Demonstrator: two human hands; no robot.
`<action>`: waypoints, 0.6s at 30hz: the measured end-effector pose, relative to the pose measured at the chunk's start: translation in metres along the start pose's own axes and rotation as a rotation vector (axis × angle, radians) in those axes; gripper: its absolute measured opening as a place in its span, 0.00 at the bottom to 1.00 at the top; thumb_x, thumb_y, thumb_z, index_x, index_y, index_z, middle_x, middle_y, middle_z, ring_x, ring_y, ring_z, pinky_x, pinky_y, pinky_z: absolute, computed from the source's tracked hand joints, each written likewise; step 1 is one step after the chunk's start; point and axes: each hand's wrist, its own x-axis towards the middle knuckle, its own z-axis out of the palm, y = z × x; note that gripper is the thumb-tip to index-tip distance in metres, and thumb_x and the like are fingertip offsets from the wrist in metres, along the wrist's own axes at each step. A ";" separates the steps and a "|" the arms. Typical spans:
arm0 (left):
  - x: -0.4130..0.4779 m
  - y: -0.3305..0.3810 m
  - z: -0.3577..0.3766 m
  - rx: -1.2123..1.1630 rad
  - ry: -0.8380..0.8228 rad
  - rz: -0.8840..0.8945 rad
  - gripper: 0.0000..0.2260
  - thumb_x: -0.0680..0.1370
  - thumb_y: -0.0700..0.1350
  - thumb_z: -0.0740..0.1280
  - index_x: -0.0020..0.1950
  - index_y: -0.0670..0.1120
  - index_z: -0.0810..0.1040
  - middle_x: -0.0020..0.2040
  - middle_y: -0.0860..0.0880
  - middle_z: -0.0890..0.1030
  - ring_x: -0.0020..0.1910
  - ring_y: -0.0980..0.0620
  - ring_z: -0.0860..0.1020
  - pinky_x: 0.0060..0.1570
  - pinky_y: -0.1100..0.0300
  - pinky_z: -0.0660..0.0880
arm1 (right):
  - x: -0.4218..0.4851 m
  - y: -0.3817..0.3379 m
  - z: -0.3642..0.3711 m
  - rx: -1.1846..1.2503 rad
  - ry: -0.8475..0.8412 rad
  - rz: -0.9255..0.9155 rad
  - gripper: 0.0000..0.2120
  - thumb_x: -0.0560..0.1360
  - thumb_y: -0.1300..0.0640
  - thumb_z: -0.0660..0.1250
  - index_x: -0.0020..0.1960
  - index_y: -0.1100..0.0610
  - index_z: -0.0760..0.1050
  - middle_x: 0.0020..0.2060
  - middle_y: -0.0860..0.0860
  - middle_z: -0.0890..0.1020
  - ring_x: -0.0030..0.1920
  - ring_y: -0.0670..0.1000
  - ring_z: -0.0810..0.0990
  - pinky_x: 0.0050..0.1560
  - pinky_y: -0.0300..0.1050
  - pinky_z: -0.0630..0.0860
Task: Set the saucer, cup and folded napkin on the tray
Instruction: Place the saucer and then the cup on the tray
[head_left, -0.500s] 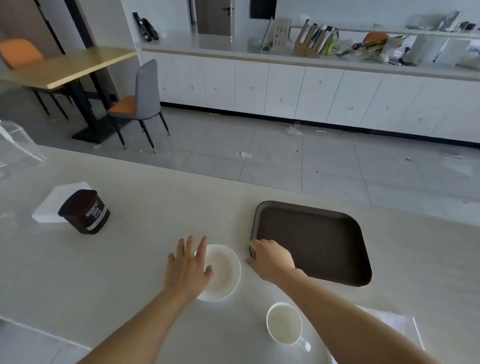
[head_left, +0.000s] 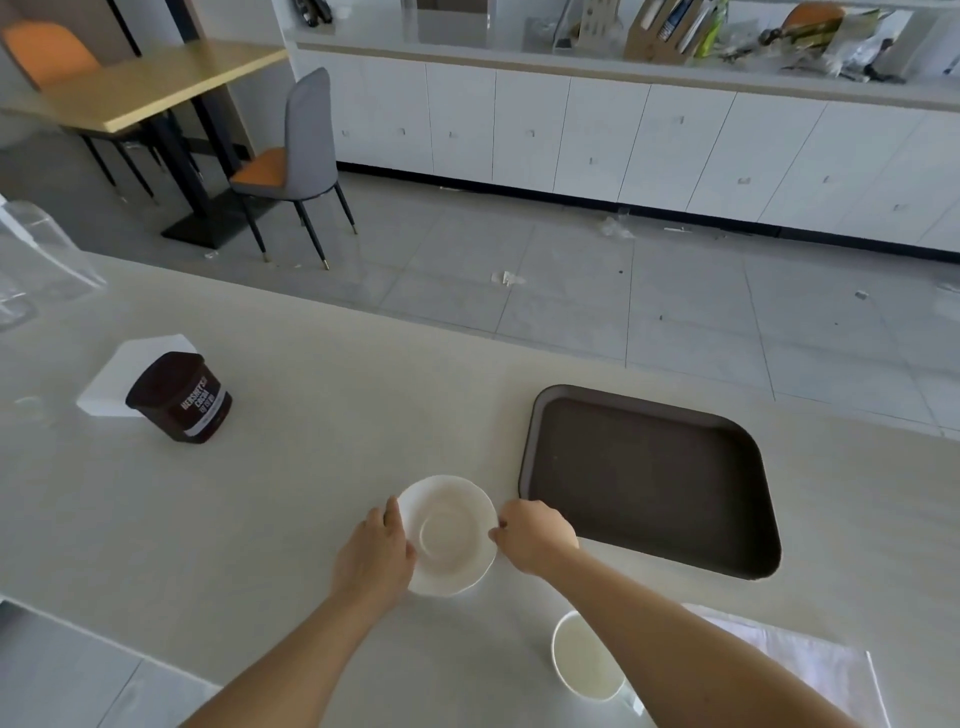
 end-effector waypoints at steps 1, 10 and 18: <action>0.001 0.000 0.000 -0.030 0.000 -0.015 0.26 0.80 0.47 0.56 0.76 0.43 0.55 0.64 0.44 0.71 0.56 0.45 0.76 0.50 0.53 0.74 | 0.001 -0.001 0.001 0.019 -0.010 0.008 0.10 0.78 0.49 0.64 0.47 0.56 0.76 0.45 0.53 0.82 0.45 0.58 0.80 0.40 0.46 0.74; 0.006 0.001 -0.003 -0.429 0.113 -0.027 0.23 0.72 0.34 0.56 0.63 0.50 0.73 0.52 0.48 0.78 0.48 0.49 0.74 0.46 0.57 0.70 | 0.007 0.002 -0.004 0.293 -0.021 0.096 0.09 0.72 0.64 0.62 0.33 0.58 0.74 0.37 0.57 0.87 0.30 0.54 0.80 0.42 0.51 0.84; 0.024 0.034 -0.012 -0.432 0.152 0.103 0.26 0.74 0.34 0.57 0.70 0.50 0.70 0.54 0.47 0.78 0.52 0.46 0.75 0.49 0.54 0.73 | 0.002 0.031 -0.032 0.450 0.098 0.165 0.07 0.71 0.64 0.62 0.38 0.61 0.77 0.32 0.54 0.86 0.28 0.52 0.80 0.33 0.45 0.79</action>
